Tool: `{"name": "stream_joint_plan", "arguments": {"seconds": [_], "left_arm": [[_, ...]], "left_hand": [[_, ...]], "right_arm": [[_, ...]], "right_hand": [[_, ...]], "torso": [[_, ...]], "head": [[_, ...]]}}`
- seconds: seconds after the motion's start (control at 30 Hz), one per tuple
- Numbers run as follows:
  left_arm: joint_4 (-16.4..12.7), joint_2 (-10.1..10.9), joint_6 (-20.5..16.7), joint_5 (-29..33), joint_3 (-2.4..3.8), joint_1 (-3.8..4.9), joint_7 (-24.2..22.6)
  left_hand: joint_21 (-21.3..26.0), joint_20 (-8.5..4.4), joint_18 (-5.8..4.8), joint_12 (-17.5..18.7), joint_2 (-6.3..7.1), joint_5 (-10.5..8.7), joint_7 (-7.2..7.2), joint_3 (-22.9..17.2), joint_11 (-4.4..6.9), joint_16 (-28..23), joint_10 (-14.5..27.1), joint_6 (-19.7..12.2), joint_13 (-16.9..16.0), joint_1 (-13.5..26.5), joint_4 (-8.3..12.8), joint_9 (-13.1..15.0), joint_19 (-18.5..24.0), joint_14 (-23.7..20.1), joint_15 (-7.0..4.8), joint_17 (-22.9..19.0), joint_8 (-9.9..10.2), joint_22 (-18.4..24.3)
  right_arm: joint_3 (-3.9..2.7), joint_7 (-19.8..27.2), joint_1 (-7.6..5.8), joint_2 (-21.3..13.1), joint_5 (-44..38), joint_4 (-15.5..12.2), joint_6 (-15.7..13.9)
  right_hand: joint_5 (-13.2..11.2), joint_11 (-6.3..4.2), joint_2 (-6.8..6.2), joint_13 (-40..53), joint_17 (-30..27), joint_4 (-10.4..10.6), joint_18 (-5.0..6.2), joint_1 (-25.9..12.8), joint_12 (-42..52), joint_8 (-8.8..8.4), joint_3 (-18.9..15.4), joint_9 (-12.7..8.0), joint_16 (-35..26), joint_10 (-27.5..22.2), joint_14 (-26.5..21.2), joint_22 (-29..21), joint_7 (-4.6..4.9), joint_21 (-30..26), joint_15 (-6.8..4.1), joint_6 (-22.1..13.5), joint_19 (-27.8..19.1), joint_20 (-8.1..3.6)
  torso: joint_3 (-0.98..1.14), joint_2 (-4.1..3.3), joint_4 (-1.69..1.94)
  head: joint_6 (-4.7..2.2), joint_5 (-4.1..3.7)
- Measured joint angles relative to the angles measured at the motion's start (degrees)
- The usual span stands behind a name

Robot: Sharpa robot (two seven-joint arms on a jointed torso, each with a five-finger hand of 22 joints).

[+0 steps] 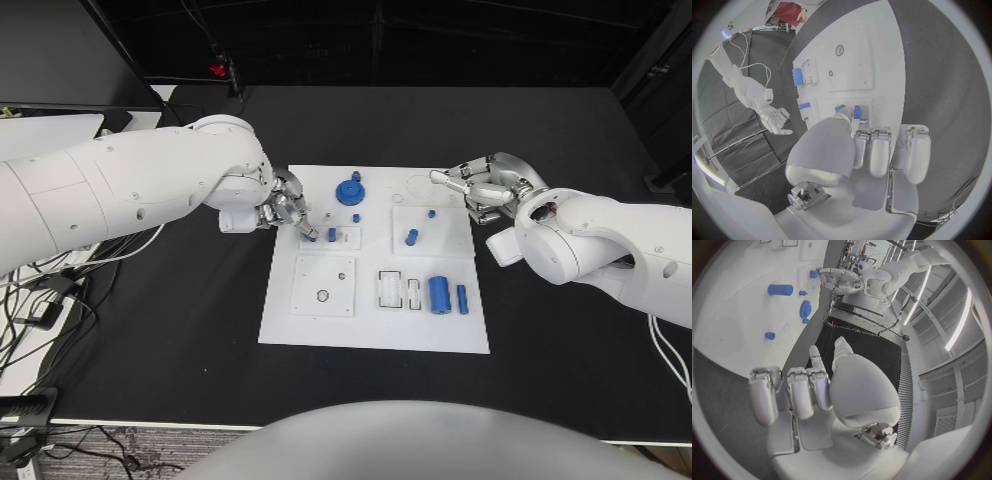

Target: Assemble the parts on the task board

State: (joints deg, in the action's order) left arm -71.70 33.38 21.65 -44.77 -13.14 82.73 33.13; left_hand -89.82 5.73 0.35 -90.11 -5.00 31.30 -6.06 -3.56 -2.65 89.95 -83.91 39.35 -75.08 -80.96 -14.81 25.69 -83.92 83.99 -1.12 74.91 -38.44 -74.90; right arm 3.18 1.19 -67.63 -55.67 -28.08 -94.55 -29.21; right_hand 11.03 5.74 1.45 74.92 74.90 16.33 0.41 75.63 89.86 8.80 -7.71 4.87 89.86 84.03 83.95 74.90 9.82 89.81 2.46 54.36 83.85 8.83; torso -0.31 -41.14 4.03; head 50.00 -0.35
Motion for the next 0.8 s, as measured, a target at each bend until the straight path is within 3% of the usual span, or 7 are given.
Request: {"name": "stream_joint_plan", "arguments": {"seconds": [0.47, 0.53, 0.67, 0.8], "left_arm": [[0.1, 0.0, 0.5, 0.1, 0.05, 0.05, 0.6], [0.1, -0.1, 0.5, 0.1, 0.04, 0.05, 0.6], [0.3, -0.2, 0.5, 0.0, 0.01, 0.05, 0.6], [0.4, -0.3, 0.7, 0.0, 0.00, 0.05, 0.7]], "left_hand": [[0.0, 0.00, 0.00, -0.2, -0.07, -0.07, -0.01, 0.2, -0.10, 0.0, 0.1, 0.0, 0.0, -0.1, -1.2, 0.0, 0.0, -0.1, 0.10, 0.0, -0.2, 0.0], [0.0, 0.00, 0.00, -0.2, -0.14, -1.16, -0.01, 0.6, -0.10, 0.0, 0.1, 0.0, 0.0, 0.0, -1.5, 0.0, 0.0, -0.1, 0.10, 0.0, -0.2, 0.0], [0.0, 0.00, 0.00, -0.3, -1.53, -3.39, -0.01, 1.0, -0.12, 0.0, 0.1, 0.0, 0.0, 1.4, -2.0, 0.0, 0.0, -0.1, 0.11, 0.0, -0.4, 0.0], [0.0, 0.00, 0.00, -0.3, -2.18, -4.03, 0.07, 1.6, -0.20, 0.0, 0.2, 0.1, 0.0, 2.1, -2.0, 0.0, 0.0, -0.1, 0.11, 0.0, -0.2, 0.0]], "right_arm": [[0.00, 0.0, 0.00, 0.0, 0.0, 0.0, 0.0], [0.00, 0.0, 0.00, 0.0, 0.0, 0.0, 0.0], [0.00, 0.0, 0.00, 0.0, 0.0, 0.0, 0.0], [0.00, 0.0, 0.00, 0.0, 0.0, 0.0, 0.0]], "right_hand": [[0.0, 0.00, 0.00, 0.0, 0.0, 0.0, 0.00, 0.0, 0.0, 0.00, 0.0, 0.0, 0.0, 0.0, 0.0, 0.0, 0.00, 0.0, 0.00, 0.0, 0.0, 0.00], [0.0, 0.00, 0.00, 0.0, 0.0, 0.0, 0.00, 0.0, 0.0, 0.00, 0.0, 0.0, 0.0, 0.0, 0.0, 0.0, 0.00, 0.0, 0.00, 0.0, 0.0, 0.00], [0.0, 0.00, 0.00, 0.0, 0.0, 0.0, 0.00, 0.0, 0.0, 0.00, 0.0, 0.0, 0.0, 0.0, 0.0, 0.0, 0.00, 0.0, 0.00, 0.0, 0.0, 0.00], [0.0, 0.00, 0.00, 0.0, 0.0, 0.0, 0.00, 0.0, 0.0, 0.00, 0.0, 0.0, 0.0, 0.0, 0.0, 0.0, 0.00, 0.0, 0.00, 0.0, 0.0, 0.00]], "torso": [[-0.02, -0.01, 0.01], [-0.02, -0.01, 0.01], [-0.02, -0.01, 0.01], [-0.02, -0.01, 0.00]], "head": [[0.01, -0.01], [0.01, -0.01], [0.01, -0.01], [0.01, -0.01]]}}
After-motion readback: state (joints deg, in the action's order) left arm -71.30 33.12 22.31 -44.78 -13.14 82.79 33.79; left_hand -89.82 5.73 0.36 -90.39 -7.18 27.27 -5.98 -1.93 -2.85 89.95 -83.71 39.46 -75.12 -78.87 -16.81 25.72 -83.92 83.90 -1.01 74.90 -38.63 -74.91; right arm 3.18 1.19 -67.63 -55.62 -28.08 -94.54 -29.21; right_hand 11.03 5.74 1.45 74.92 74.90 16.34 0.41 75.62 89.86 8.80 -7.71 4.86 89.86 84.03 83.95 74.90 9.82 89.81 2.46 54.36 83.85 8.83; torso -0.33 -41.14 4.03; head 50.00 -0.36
